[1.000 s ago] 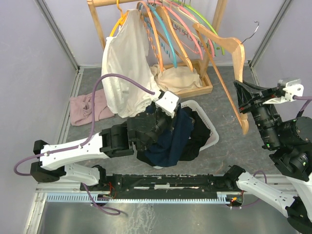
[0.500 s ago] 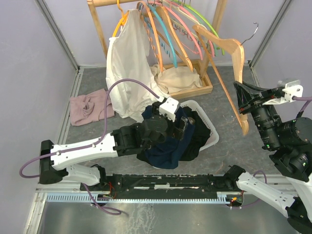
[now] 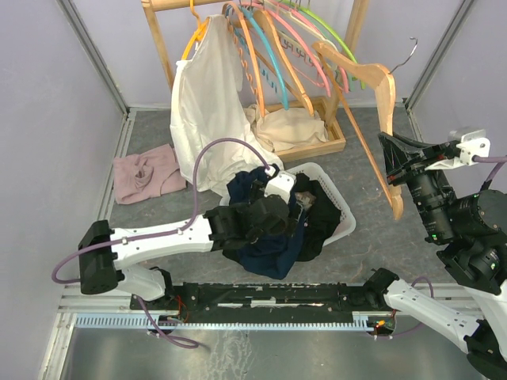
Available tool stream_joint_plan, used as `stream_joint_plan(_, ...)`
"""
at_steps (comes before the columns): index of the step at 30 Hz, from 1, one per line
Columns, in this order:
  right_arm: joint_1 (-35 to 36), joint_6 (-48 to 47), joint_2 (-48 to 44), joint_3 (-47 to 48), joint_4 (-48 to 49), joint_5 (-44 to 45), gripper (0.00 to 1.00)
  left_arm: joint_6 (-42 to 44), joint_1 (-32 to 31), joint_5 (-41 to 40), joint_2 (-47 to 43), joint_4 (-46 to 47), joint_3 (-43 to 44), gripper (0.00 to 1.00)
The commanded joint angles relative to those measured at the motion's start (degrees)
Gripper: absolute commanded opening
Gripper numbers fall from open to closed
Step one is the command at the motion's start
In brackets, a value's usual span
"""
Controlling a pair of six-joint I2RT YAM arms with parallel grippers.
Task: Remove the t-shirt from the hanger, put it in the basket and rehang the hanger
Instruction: Place the T-shirt in the bin.
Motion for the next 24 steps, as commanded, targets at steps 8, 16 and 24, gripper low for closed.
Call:
stream_joint_plan(8,0.0,-0.2,-0.6,-0.2,2.4,0.1,0.02,-4.7,0.9,-3.5,4.6,-10.1,2.2,0.37)
stream_joint_plan(16,0.0,-0.1,-1.5,-0.4,2.2,0.1,0.02,1.4,0.8,-2.7,-5.6,-13.2,9.7,0.03)
stream_joint_plan(24,0.0,0.1,-2.6,-1.0,2.7,0.2,0.02,10.8,0.8,-0.1,-12.9,-12.4,21.2,0.03)
